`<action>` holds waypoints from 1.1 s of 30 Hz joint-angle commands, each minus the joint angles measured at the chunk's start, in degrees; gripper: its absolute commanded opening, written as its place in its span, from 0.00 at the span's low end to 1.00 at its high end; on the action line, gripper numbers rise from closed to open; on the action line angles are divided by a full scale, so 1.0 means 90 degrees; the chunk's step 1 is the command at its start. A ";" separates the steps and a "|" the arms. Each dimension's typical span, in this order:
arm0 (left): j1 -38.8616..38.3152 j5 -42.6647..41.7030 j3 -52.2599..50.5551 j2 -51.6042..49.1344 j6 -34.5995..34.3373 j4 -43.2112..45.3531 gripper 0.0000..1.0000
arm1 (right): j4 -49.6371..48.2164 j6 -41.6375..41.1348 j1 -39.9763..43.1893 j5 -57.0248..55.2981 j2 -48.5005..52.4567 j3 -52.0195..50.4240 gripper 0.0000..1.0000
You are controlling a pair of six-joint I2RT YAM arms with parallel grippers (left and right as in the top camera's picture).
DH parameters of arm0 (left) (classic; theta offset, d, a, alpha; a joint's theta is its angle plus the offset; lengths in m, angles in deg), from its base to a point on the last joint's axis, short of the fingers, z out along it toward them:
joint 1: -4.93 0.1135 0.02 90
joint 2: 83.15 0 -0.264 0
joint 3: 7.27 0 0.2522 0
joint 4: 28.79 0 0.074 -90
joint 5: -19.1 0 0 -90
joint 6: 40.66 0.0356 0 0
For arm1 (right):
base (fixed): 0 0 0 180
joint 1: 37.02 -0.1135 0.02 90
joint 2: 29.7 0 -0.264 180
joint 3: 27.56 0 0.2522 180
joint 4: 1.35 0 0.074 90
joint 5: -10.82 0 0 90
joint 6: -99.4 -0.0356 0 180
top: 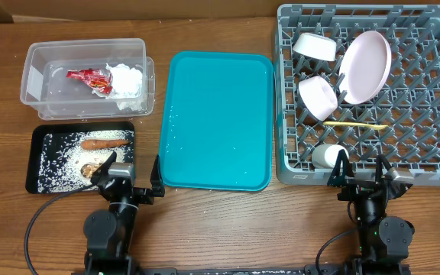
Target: Sort waste into correct bins and load items into the dishwasher
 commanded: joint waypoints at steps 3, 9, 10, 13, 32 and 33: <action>-0.0036 0.0155 -0.0153 0.0814 0.0126 -0.0255 1.00 | -0.0049 -0.0046 -0.0044 0.0015 -0.0070 -0.0066 1.00; -0.0036 0.0153 -0.0153 0.1508 0.0170 -0.1275 1.00 | -0.0049 -0.0046 -0.0044 0.0017 -0.0070 -0.0066 1.00; -0.0036 0.0172 -0.0153 0.1591 0.0170 -0.1265 1.00 | -0.0049 -0.0046 -0.0044 0.0017 -0.0070 -0.0066 1.00; -0.0041 0.0175 -0.0153 0.1632 0.0170 -0.1265 1.00 | -0.0049 -0.0046 -0.0044 0.0017 -0.0070 -0.0066 1.00; -0.0046 0.0170 -0.0153 0.1622 0.0168 -0.1268 1.00 | -0.0049 -0.0046 -0.0044 0.0015 -0.0070 -0.0066 1.00; -0.0046 0.0170 -0.0153 0.1622 0.0168 -0.1270 1.00 | -0.0049 -0.0046 -0.0044 0.0017 -0.0070 -0.0066 1.00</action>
